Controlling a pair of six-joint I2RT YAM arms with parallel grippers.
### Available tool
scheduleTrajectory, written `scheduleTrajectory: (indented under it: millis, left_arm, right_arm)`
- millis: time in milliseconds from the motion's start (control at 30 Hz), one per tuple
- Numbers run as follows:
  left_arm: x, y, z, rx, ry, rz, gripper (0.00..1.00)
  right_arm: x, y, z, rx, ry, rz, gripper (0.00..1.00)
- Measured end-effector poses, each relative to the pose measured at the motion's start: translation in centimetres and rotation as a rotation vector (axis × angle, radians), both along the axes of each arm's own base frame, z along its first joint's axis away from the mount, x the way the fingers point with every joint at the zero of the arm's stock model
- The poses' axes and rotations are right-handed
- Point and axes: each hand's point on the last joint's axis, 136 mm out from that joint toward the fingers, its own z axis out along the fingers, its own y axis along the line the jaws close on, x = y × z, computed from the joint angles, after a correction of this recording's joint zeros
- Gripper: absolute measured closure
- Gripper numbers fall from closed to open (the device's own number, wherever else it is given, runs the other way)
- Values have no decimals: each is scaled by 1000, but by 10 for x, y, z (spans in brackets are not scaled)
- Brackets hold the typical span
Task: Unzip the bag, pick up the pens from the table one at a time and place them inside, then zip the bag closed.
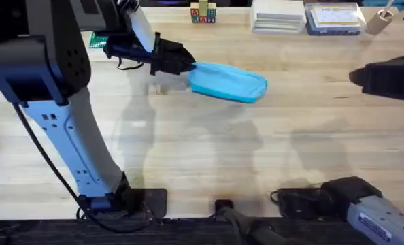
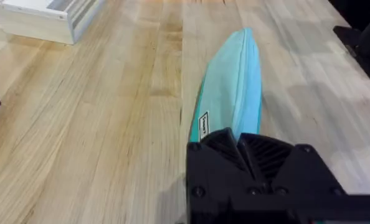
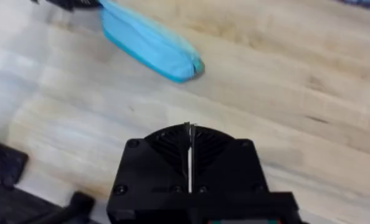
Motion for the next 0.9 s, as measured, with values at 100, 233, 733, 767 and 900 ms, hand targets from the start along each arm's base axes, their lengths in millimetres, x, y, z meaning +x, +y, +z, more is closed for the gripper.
scheduleTrajectory:
  millis: [100,233,733,767,900]
  left_arm:
    - [0,0,0,0,0,0,959]
    - [0,0,0,0,0,0,960]
    - [0,0,0,0,0,0,960]
    - [0,0,0,0,0,0,960]
    - [0,0,0,0,0,0,959]
  right_arm:
    - [1,4,1,32,-36,-1,967]
    - [6,10,-14,62,-38,-3,967]
    - [31,42,-58,149,-3,66,273]
    - [31,42,-58,150,-3,67,118]
    - [30,43,-58,153,-2,71,5]
